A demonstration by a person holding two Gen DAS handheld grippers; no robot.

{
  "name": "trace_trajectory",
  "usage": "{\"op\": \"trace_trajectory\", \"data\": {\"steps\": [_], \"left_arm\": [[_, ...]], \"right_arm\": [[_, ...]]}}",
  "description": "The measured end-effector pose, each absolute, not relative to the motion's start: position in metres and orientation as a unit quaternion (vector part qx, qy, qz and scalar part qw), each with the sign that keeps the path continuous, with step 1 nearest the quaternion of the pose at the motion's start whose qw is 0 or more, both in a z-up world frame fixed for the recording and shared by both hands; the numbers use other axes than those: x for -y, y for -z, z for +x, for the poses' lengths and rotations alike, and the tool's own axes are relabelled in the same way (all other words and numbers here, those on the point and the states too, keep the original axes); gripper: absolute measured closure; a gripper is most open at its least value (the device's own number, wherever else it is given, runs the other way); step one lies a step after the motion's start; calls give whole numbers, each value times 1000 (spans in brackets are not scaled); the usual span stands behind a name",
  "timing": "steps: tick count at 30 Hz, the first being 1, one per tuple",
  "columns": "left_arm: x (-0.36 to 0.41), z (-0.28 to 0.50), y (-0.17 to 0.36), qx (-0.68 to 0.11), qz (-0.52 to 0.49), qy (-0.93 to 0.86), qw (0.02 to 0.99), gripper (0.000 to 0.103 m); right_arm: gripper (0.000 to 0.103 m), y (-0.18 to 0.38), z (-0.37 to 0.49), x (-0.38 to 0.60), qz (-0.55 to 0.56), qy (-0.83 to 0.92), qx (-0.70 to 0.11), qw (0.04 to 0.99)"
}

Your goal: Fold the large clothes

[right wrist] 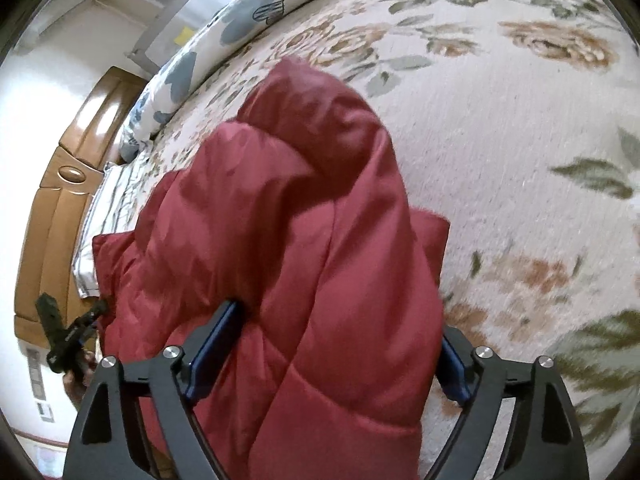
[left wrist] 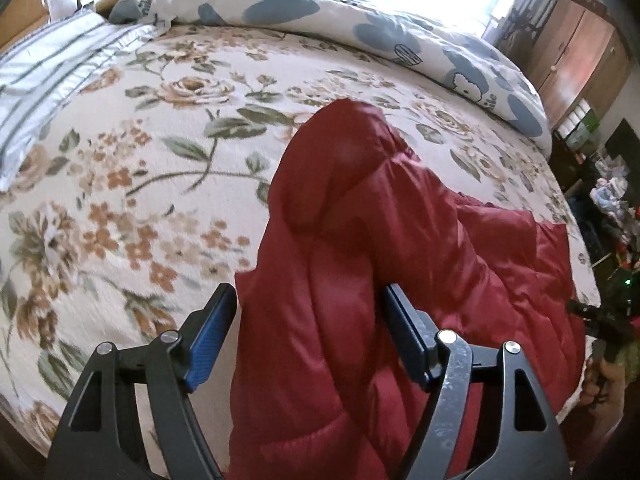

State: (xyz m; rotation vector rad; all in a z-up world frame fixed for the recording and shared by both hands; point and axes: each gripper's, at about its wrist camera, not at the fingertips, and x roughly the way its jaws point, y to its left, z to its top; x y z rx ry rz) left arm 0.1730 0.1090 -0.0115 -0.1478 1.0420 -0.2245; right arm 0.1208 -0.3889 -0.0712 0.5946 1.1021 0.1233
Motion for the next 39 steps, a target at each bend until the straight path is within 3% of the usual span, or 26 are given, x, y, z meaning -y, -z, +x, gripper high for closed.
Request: {"op": "trace_trajectory", "data": {"steps": [13, 14, 15, 17, 20, 26, 39], "left_arm": [[-88, 197, 13, -499, -47, 86, 861, 28], [-86, 197, 13, -498, -44, 85, 862, 39], [-84, 197, 13, -498, -38, 84, 863, 63], [-81, 197, 12, -499, -31, 85, 862, 79], [-80, 196, 4, -487, -34, 84, 869, 85], [-70, 214, -6, -475, -39, 75, 876, 86], [-62, 245, 44, -512, -37, 45, 857, 84]], "right_arm": [[12, 47, 172, 394, 248, -41, -474, 844], [18, 48, 176, 393, 247, -40, -475, 844], [42, 48, 179, 391, 241, -37, -474, 846], [70, 46, 179, 388, 228, -26, -473, 851], [79, 32, 168, 382, 213, -21, -445, 870], [80, 13, 168, 384, 192, 14, -407, 893], [80, 64, 191, 390, 192, 62, -438, 876]]}}
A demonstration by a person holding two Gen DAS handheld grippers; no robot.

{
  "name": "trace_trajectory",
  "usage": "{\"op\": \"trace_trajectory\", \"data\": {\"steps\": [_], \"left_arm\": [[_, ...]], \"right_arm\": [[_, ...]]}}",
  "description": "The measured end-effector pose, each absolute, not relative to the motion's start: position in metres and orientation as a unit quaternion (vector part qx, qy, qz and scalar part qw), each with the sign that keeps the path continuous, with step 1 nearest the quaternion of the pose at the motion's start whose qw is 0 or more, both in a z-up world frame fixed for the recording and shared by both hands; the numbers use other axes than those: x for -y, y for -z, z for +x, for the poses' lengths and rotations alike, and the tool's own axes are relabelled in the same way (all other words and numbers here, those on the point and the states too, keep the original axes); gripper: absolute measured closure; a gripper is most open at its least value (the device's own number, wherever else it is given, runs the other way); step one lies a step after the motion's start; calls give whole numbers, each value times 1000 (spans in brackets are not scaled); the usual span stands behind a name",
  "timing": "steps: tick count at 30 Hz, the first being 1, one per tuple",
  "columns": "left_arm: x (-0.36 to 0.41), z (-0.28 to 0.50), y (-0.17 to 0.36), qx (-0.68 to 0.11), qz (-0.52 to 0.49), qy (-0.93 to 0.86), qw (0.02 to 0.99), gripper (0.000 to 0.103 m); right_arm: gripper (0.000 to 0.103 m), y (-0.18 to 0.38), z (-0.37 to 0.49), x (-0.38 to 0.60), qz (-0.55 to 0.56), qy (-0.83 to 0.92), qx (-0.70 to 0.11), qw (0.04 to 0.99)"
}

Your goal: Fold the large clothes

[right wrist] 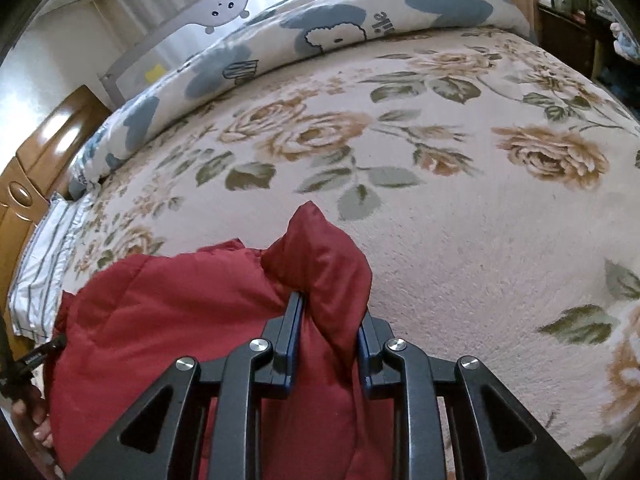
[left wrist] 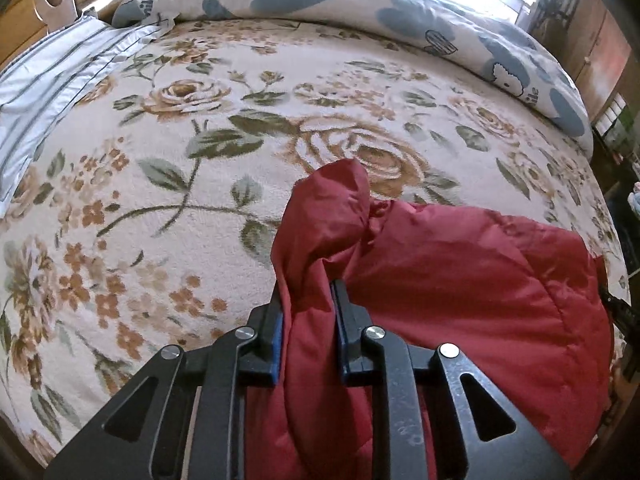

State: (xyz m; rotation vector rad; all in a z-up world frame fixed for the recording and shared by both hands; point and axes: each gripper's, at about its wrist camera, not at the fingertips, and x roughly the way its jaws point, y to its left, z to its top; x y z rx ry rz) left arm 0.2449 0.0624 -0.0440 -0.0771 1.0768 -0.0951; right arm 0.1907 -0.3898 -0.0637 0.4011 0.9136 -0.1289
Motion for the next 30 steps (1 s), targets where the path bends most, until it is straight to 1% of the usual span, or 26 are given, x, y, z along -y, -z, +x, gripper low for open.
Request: {"op": "trace_trajectory", "data": {"steps": [2, 4, 6, 7, 8, 9, 15, 19, 20, 21, 22, 23, 26, 30], "left_arm": [[-61, 246, 47, -513, -31, 41, 857, 82], [-62, 246, 50, -517, -32, 36, 855, 77], [-66, 245, 50, -518, -41, 27, 854, 65], [-70, 244, 48, -515, -47, 22, 855, 63], [-73, 241, 46, -512, -52, 17, 857, 58], [-76, 238, 43, -509, -57, 13, 859, 57], [-79, 212, 21, -490, -65, 12, 869, 57], [-59, 185, 3, -474, -45, 31, 879, 57], [-50, 178, -1, -469, -24, 30, 883, 55], [-42, 173, -3, -464, -3, 27, 886, 49], [-32, 167, -6, -460, 19, 27, 887, 47], [-28, 164, -7, -458, 30, 26, 888, 45], [-20, 154, -17, -449, 39, 44, 891, 45], [-9, 137, -39, -411, 64, 54, 908, 45]], "right_arm": [[80, 66, 190, 390, 194, 66, -439, 875], [79, 68, 190, 390, 192, 70, -439, 875], [77, 69, 190, 391, 192, 74, -441, 874], [77, 70, 190, 392, 193, 75, -441, 873], [76, 70, 190, 392, 194, 76, -441, 873], [76, 71, 190, 392, 193, 77, -441, 873], [72, 71, 189, 392, 193, 81, -441, 872], [70, 72, 189, 393, 193, 86, -441, 872], [69, 72, 190, 392, 190, 87, -441, 873], [68, 72, 190, 391, 187, 88, -442, 873], [68, 72, 190, 390, 184, 90, -442, 873], [65, 72, 190, 390, 182, 91, -443, 873], [64, 71, 189, 390, 181, 94, -442, 874], [64, 70, 189, 389, 179, 94, -438, 876]]}}
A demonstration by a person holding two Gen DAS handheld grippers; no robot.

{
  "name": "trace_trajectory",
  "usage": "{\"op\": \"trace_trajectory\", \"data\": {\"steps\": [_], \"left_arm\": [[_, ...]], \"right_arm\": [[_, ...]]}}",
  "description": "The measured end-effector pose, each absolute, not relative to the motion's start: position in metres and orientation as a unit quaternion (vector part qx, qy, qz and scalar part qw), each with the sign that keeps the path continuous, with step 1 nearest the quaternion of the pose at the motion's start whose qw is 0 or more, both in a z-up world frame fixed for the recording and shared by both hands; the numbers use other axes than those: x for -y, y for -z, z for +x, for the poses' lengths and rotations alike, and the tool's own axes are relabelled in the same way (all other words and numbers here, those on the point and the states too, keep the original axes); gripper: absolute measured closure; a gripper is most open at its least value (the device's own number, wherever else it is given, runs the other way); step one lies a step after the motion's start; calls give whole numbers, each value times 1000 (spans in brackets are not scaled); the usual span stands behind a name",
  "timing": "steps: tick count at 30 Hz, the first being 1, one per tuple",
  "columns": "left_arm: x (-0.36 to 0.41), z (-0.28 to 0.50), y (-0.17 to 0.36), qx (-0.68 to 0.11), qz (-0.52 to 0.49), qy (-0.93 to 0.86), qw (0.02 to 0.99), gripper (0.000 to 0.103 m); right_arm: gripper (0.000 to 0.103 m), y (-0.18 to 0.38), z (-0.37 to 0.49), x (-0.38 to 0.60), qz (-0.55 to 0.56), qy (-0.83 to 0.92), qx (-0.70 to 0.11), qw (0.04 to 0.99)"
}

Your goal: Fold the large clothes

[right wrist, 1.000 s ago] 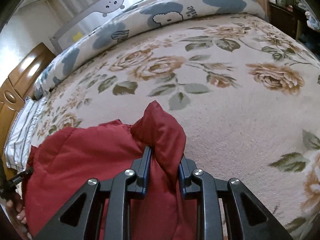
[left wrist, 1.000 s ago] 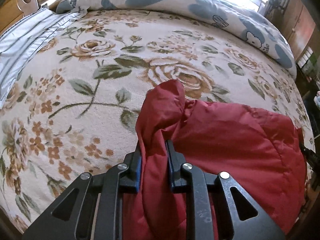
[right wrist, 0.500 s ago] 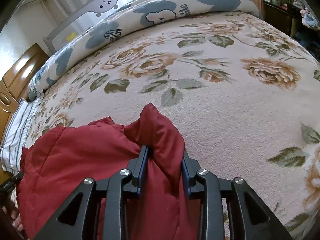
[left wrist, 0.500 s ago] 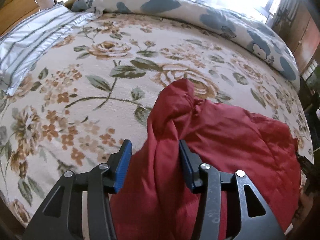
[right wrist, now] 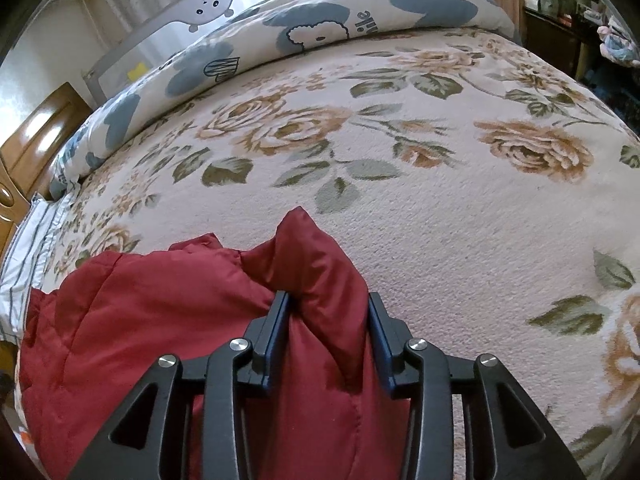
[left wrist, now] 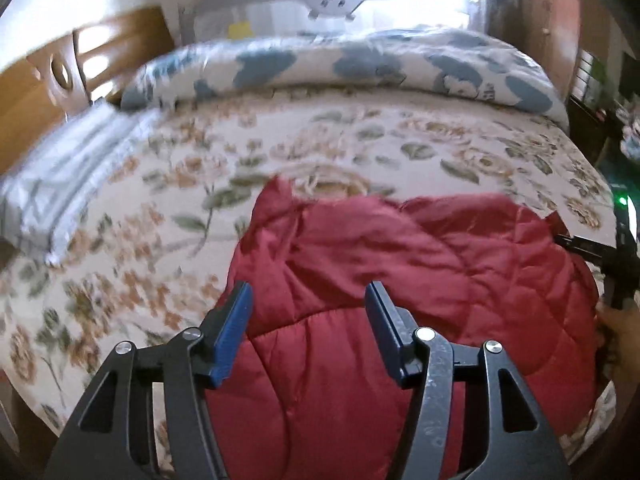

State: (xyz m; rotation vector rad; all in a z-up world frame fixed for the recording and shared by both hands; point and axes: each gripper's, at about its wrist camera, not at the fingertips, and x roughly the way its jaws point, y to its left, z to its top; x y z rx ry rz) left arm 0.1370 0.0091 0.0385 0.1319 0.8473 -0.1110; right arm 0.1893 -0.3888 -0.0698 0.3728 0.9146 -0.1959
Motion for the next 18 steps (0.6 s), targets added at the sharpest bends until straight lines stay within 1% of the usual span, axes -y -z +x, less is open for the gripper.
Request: {"op": "trace_trajectory", "data": {"steps": [2, 5, 7, 8, 9, 11, 14, 18], "left_arm": [[1, 135, -35, -421, 74, 82, 900, 45], [16, 134, -19, -439, 92, 100, 888, 45], [26, 136, -3, -459, 101, 113, 875, 45], [31, 136, 7, -465, 108, 106, 872, 45], [33, 137, 16, -470, 114, 101, 869, 45], [34, 138, 29, -473, 115, 92, 869, 43], [33, 141, 30, -475, 104, 89, 869, 43], [32, 143, 31, -476, 97, 89, 869, 43]], "right_arm": [[61, 66, 187, 388, 175, 99, -435, 878], [61, 52, 179, 386, 165, 107, -417, 887], [54, 38, 171, 384, 157, 108, -399, 897], [47, 31, 166, 382, 153, 107, -390, 902], [45, 23, 160, 381, 148, 106, -381, 907], [45, 9, 152, 377, 138, 101, -368, 914], [44, -10, 135, 364, 132, 73, -357, 922], [42, -15, 116, 329, 112, 15, -374, 920]]}}
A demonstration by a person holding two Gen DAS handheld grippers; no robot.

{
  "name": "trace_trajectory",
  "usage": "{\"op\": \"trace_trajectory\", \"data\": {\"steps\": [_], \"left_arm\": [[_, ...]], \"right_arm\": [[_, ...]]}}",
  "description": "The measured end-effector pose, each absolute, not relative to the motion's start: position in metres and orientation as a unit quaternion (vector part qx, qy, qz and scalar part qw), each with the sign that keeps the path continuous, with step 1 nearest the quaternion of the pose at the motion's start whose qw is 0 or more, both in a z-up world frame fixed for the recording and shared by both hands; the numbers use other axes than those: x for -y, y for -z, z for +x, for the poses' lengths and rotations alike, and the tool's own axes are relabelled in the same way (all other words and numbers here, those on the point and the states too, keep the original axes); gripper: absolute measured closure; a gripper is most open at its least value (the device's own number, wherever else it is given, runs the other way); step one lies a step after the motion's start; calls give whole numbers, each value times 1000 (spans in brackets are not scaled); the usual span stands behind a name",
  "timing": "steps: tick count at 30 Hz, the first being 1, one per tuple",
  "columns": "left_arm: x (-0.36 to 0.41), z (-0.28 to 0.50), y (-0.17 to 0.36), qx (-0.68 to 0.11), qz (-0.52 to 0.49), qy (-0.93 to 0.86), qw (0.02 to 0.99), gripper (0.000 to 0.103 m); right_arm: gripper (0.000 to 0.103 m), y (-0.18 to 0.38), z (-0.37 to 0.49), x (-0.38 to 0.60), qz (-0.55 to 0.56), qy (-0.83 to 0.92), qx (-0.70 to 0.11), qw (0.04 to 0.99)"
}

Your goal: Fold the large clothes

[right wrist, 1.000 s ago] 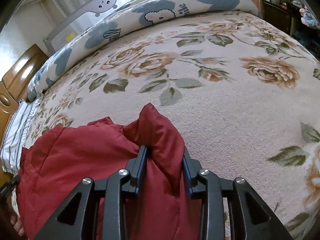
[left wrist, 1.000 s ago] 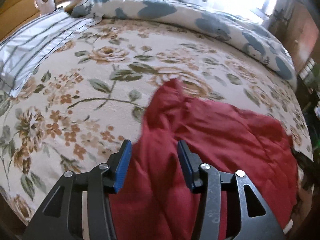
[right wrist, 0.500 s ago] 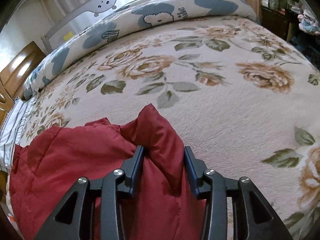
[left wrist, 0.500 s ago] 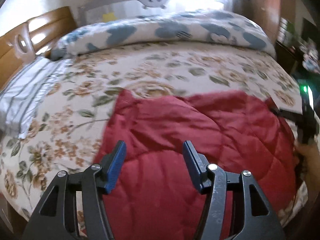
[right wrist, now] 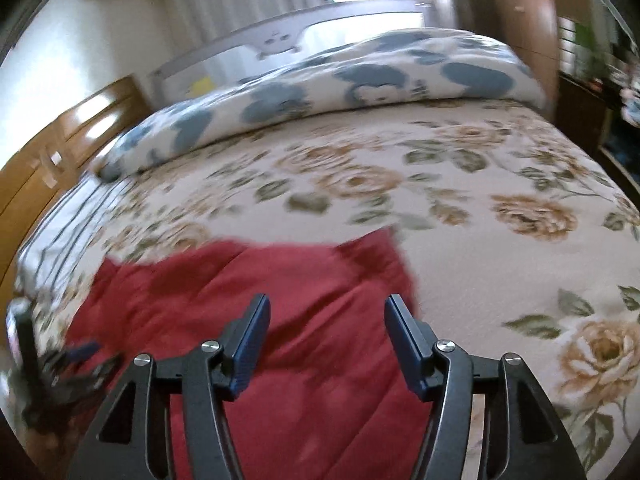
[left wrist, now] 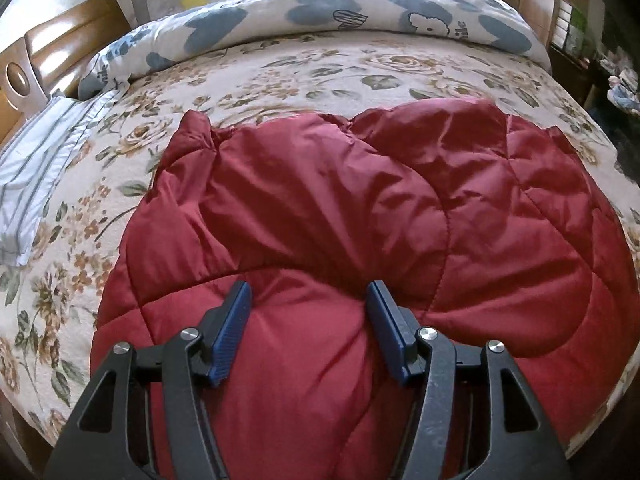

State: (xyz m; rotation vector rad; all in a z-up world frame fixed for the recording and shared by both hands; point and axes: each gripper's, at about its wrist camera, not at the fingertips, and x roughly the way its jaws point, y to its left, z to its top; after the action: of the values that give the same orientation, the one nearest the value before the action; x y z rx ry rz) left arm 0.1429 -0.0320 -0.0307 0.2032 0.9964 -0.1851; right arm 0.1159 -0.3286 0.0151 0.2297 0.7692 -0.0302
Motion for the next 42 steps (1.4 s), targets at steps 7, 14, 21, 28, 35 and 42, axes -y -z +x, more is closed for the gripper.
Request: {"op": "trace_trajectory", "data": {"steps": [7, 14, 21, 28, 35, 42], "left_arm": [[29, 139, 33, -473, 95, 96, 871, 43], [34, 137, 42, -465, 111, 94, 873, 41], [16, 124, 19, -477, 53, 105, 871, 42], [0, 86, 0, -473, 29, 108, 874, 41], [3, 84, 30, -498, 55, 87, 861, 36], [5, 92, 35, -506, 54, 77, 857, 33]], "right_arm": [[42, 23, 97, 268, 67, -37, -448, 891], [40, 59, 75, 274, 58, -14, -449, 891], [39, 68, 77, 277, 73, -9, -443, 893], [39, 68, 74, 278, 78, -11, -436, 897], [39, 67, 72, 277, 80, -9, -434, 897], [38, 65, 72, 280, 89, -8, -436, 895]]}}
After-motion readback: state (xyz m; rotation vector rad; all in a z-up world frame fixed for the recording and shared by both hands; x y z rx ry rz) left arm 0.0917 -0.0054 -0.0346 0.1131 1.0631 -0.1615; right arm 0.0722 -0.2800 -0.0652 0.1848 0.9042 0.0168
